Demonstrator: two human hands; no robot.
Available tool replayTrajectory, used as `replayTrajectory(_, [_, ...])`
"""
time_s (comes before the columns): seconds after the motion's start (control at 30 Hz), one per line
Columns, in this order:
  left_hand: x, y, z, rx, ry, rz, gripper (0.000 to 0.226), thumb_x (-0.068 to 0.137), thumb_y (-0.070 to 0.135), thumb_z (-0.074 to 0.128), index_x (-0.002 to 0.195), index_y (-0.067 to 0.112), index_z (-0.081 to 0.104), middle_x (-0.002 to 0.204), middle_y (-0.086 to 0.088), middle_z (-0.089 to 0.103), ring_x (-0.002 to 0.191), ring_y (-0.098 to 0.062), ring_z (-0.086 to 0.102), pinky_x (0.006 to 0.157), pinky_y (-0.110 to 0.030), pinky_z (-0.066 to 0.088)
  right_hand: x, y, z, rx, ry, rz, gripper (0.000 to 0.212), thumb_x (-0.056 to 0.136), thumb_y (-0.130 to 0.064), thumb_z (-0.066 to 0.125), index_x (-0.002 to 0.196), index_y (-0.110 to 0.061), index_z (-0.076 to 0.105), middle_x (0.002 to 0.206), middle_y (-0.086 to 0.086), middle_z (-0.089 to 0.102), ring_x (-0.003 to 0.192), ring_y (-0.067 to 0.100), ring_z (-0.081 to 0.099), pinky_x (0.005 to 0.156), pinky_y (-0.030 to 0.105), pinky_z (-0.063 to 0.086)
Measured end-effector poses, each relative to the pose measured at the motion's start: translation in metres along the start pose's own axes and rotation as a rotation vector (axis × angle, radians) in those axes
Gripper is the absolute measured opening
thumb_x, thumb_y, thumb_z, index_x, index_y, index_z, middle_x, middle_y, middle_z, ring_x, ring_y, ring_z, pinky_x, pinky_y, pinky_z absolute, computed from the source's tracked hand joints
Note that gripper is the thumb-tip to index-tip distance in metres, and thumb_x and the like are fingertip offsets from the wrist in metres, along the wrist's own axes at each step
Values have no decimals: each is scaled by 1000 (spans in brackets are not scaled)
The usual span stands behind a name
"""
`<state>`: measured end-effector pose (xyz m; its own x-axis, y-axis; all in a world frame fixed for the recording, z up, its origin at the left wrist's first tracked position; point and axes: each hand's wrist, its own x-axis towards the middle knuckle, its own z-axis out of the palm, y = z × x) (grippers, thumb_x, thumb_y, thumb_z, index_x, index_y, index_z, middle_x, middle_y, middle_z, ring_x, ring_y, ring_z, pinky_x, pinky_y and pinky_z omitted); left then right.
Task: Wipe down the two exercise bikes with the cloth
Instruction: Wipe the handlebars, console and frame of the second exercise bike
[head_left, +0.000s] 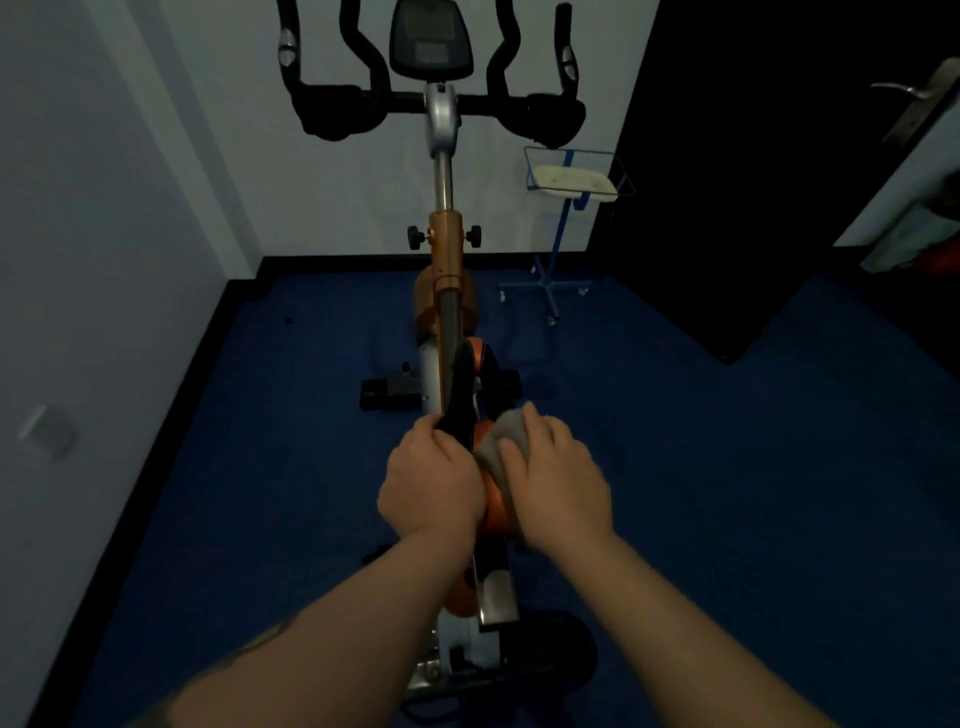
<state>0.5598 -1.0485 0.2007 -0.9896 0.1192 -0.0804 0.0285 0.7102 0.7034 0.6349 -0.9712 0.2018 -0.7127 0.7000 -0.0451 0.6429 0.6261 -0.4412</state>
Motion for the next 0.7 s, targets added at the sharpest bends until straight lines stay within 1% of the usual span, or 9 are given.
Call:
replayTrajectory(0.07, [0,0,0,-3,-5,-12,37,99,29,34,126,32,59,117,0,65,102,-23,60,73,-33,38,27,-6,-7,-1,-119,92,53,101,-49,20,143,-21,36,139,6,46,116,26,50,88,38,41])
replayTrajectory(0.13, [-1,0,1,-7,-5,-14,37,99,29,34,126,32,58,117,0,65,102,-23,60,72,-32,36,33,-9,-8,29,-104,117,51,101,-48,21,137,-20,43,134,7,50,112,26,52,87,38,43])
replayTrajectory(0.23, [0,-2,1,-8,-5,-2,37,98,29,34,125,32,59,114,0,66,98,-22,61,69,-32,36,-13,-2,5,28,83,16,60,97,-53,18,150,-25,24,148,-1,35,127,19,40,98,39,42])
replayTrajectory(0.3, [1,-2,2,-10,3,-5,36,99,29,35,125,33,59,113,-1,66,96,-23,61,68,-31,36,-29,3,9,58,116,-28,66,93,-57,15,152,-27,18,152,-4,27,132,17,32,102,37,41])
replayTrajectory(0.37, [1,0,2,-4,9,-7,36,98,29,35,125,32,59,114,-1,66,98,-24,61,69,-31,35,-6,3,2,62,34,39,60,97,-53,18,150,-25,24,149,0,33,128,20,39,100,42,42])
replayTrajectory(0.43, [-1,0,1,-5,10,-4,36,98,29,35,125,32,59,116,-1,66,100,-24,60,70,-32,35,25,-1,-9,53,-114,131,53,101,-49,21,139,-20,42,138,6,48,116,25,51,92,41,44])
replayTrajectory(0.5, [-1,-1,1,-12,10,-3,36,98,29,34,125,33,59,115,-1,66,99,-24,60,70,-32,36,35,-6,-13,70,-142,168,52,101,-49,21,131,-17,49,130,8,53,111,27,53,87,38,43])
replayTrajectory(0.6, [0,-2,2,-10,7,0,35,98,29,35,124,33,58,113,0,66,96,-22,60,69,-32,37,-7,-6,0,-32,44,43,60,97,-53,21,147,-20,30,142,3,40,123,22,44,94,39,42])
replayTrajectory(0.7, [-1,-1,2,-10,14,-1,35,98,29,35,124,33,58,111,0,66,95,-22,60,70,-33,39,-16,-1,2,-43,53,-5,64,96,-54,21,151,-21,21,148,2,33,128,22,39,100,38,40])
